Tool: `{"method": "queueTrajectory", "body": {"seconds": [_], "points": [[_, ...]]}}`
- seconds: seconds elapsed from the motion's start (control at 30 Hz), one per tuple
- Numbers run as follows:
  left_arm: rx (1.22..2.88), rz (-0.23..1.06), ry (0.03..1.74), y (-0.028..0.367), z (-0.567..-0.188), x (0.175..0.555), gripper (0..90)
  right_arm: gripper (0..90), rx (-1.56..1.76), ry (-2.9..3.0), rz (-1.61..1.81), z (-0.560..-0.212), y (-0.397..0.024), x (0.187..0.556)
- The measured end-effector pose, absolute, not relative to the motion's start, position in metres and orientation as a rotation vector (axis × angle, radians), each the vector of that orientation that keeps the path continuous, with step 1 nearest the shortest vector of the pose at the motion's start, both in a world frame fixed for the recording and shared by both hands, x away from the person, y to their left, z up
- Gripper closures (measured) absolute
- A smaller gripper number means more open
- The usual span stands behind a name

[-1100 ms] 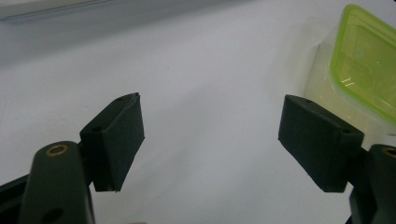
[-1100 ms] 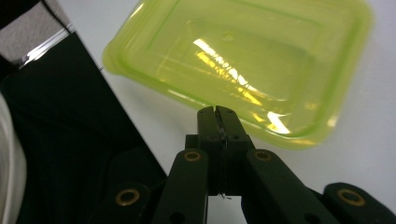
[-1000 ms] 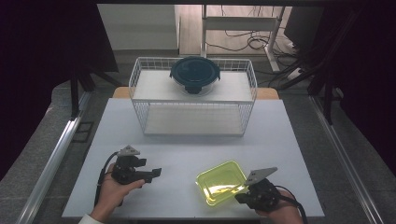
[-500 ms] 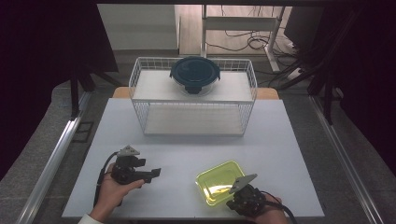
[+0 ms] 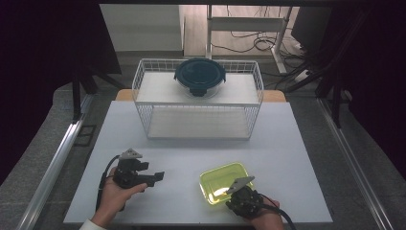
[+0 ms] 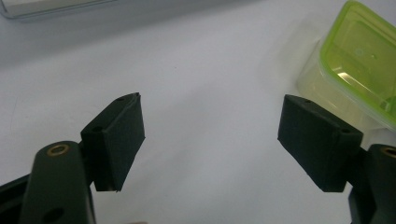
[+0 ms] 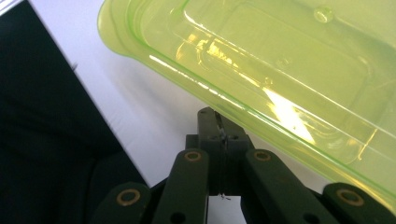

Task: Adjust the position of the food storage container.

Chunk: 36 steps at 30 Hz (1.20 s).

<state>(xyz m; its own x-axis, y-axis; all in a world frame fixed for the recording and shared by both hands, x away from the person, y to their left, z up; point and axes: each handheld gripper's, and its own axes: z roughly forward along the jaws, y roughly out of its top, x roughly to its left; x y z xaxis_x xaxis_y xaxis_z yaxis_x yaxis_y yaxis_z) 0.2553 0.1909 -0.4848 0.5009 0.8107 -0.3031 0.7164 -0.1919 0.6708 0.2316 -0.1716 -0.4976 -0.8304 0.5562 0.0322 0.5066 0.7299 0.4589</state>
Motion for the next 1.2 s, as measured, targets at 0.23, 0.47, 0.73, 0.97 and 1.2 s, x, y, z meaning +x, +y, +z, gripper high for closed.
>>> {"method": "queueTrajectory", "body": {"seconds": [0.23, 0.47, 0.73, 0.97, 1.2], "points": [[1.942, 0.144, 1.265, 0.191, -0.485, 0.256, 22.3, 89.0, 0.926, 2.773, 0.742, -0.5, -0.164, 0.243], [1.945, 0.144, 1.258, 0.19, -0.485, 0.256, 22.3, 89.0, 0.949, 2.764, 0.75, -0.503, -0.154, 0.253], [1.937, 0.137, 1.265, 0.193, -0.485, 0.255, 22.3, 89.0, 0.929, 2.75, 0.777, -0.497, -0.156, 0.248], [1.938, 0.132, 1.274, 0.195, -0.485, 0.256, 22.3, 89.0, 0.957, 2.694, 0.877, -0.472, -0.179, 0.235], [1.927, 0.133, 1.279, 0.194, -0.485, 0.256, 22.8, 89.0, 1.091, 2.51, 0.965, -0.444, -0.223, 0.246]]}}
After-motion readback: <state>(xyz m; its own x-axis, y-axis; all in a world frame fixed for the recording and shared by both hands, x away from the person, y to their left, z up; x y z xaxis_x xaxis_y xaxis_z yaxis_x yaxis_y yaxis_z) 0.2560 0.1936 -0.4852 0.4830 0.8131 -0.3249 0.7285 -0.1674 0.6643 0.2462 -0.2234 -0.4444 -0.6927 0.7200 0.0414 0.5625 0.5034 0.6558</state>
